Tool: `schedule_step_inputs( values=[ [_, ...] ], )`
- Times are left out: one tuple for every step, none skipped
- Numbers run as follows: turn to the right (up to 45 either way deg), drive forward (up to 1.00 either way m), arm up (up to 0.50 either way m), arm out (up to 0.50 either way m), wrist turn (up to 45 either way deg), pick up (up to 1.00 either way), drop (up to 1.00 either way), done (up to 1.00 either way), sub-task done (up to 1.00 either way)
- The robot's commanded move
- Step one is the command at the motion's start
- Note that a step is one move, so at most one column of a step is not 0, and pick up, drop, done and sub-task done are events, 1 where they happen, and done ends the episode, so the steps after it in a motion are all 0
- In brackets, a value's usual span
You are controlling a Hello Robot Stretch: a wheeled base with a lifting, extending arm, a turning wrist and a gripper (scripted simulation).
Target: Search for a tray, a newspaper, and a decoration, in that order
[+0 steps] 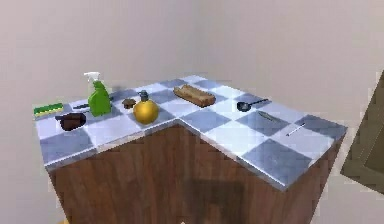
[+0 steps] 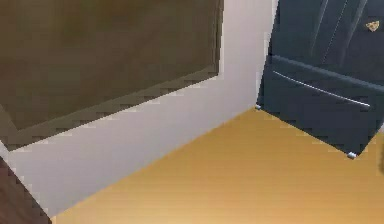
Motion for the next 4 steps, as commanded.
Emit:
schedule_step_inputs(
  values=[
    [0.0,0.00,0.00,0.00,0.0,0.00,0.00,0.00,1.00],
    [-45.0,0.00,0.00,0.00,0.0,0.00,0.00,0.00,0.00],
    [-45.0,0.00,0.00,0.00,0.0,0.00,0.00,0.00,0.00],
    [-30.0,0.00,0.00,0.00,0.0,0.00,0.00,0.00,0.00]
  ],
)
